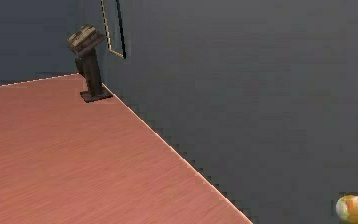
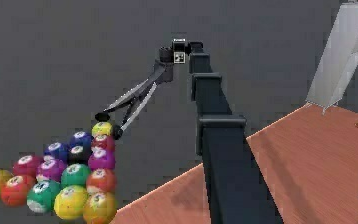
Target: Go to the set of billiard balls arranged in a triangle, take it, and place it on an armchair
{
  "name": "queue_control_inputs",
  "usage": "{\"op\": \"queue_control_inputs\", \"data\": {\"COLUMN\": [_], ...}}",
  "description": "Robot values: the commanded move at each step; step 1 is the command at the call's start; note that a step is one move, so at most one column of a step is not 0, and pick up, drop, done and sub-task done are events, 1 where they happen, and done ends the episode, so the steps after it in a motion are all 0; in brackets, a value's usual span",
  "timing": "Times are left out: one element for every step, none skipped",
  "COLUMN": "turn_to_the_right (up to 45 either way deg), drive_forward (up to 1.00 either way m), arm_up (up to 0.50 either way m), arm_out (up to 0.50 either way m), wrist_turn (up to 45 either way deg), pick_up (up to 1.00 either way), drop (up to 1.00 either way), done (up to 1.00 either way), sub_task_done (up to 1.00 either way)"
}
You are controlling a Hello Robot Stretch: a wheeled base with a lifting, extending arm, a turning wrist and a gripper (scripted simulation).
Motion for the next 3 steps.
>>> {"op": "queue_control_inputs", "data": {"turn_to_the_right": [0.0, -42.0, 0.0], "drive_forward": [0.00, 0.00, 1.00], "arm_up": [0.00, 0.00, 0.00], "arm_out": [-0.48, 0.00, 0.00], "wrist_turn": [0.0, 0.0, 0.0], "pick_up": [0.00, 0.00, 0.00], "drop": [0.00, 0.00, 0.00], "done": [0.00, 0.00, 0.00], "sub_task_done": [0.00, 0.00, 0.00]}}
